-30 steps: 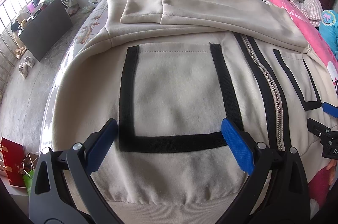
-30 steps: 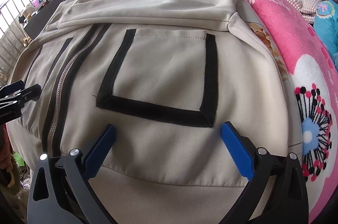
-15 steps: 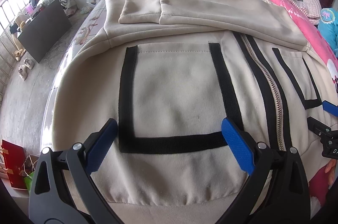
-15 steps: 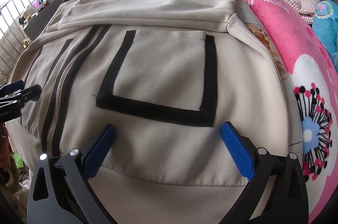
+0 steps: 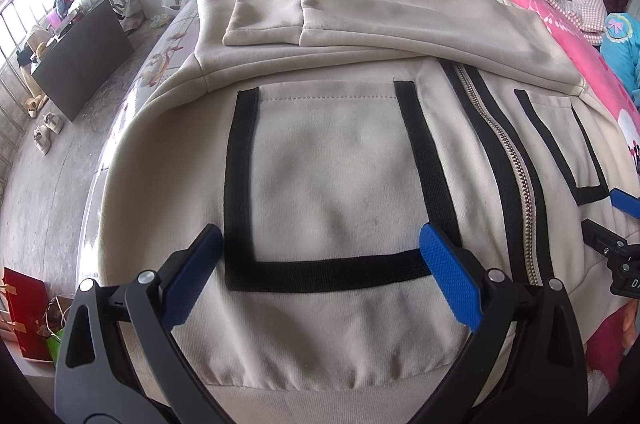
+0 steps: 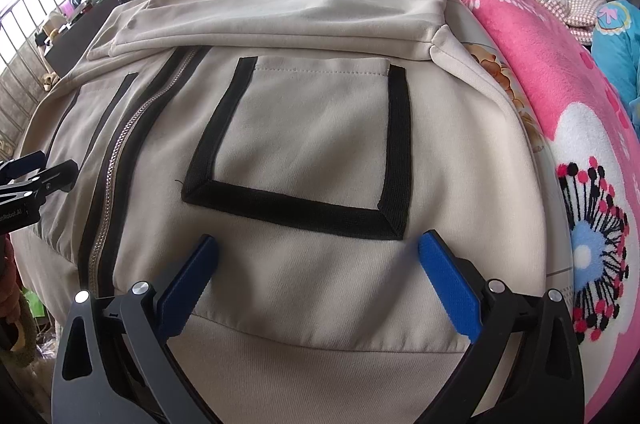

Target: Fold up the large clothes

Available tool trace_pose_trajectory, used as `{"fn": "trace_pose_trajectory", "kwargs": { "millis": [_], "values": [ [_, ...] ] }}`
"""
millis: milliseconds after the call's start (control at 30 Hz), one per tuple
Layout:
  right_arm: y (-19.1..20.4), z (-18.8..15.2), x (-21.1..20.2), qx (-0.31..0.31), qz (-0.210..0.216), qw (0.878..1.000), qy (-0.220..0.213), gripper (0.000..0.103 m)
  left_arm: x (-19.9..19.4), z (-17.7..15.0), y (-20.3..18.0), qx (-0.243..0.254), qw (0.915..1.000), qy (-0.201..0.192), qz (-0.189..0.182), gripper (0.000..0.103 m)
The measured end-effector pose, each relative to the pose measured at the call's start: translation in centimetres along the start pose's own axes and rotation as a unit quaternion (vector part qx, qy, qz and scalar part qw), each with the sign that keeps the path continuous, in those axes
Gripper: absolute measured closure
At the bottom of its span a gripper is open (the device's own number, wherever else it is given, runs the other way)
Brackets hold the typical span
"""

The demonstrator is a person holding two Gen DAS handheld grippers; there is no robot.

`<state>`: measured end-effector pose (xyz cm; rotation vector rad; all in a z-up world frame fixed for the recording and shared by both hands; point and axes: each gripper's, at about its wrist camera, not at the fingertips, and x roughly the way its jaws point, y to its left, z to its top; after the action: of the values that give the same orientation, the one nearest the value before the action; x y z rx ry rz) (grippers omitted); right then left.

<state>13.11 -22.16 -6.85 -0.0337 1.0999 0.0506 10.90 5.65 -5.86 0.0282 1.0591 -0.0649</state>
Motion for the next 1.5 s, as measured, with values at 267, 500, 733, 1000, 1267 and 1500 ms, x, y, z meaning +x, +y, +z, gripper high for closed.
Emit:
{"fn": "trace_pose_trajectory", "kwargs": {
  "millis": [267, 500, 733, 1000, 1267, 1500],
  "values": [
    [0.0, -0.1, 0.0, -0.001, 0.0, 1.0, -0.005, 0.006, -0.7, -0.3, 0.4, 0.003, 0.9999, -0.004, -0.01, 0.008],
    [0.0, -0.2, -0.2, -0.005, -0.001, 1.0, -0.01, 0.006, -4.8, -2.7, 2.7, -0.013, 0.9983, -0.054, -0.017, 0.008],
    [-0.1, -0.4, -0.2, -0.011, 0.005, 1.0, -0.025, 0.006, -9.0, -7.3, 5.3, -0.009, 0.9961, -0.088, 0.01, 0.008],
    [0.0, -0.9, -0.4, -0.01, 0.005, 0.999, -0.049, 0.006, -10.6, -14.6, 8.1, -0.057, 0.9951, -0.057, 0.057, 0.008],
    [0.0, -1.0, -0.4, -0.011, 0.005, 0.999, -0.048, 0.006, -9.6, -16.8, 11.7, -0.156, 0.9846, -0.064, -0.048, 0.041],
    [0.0, -0.9, -0.4, -0.011, 0.005, 0.999, -0.051, 0.006, -7.0, -16.7, 13.0, -0.185, 0.9723, -0.045, -0.136, 0.041]
  ]
}}
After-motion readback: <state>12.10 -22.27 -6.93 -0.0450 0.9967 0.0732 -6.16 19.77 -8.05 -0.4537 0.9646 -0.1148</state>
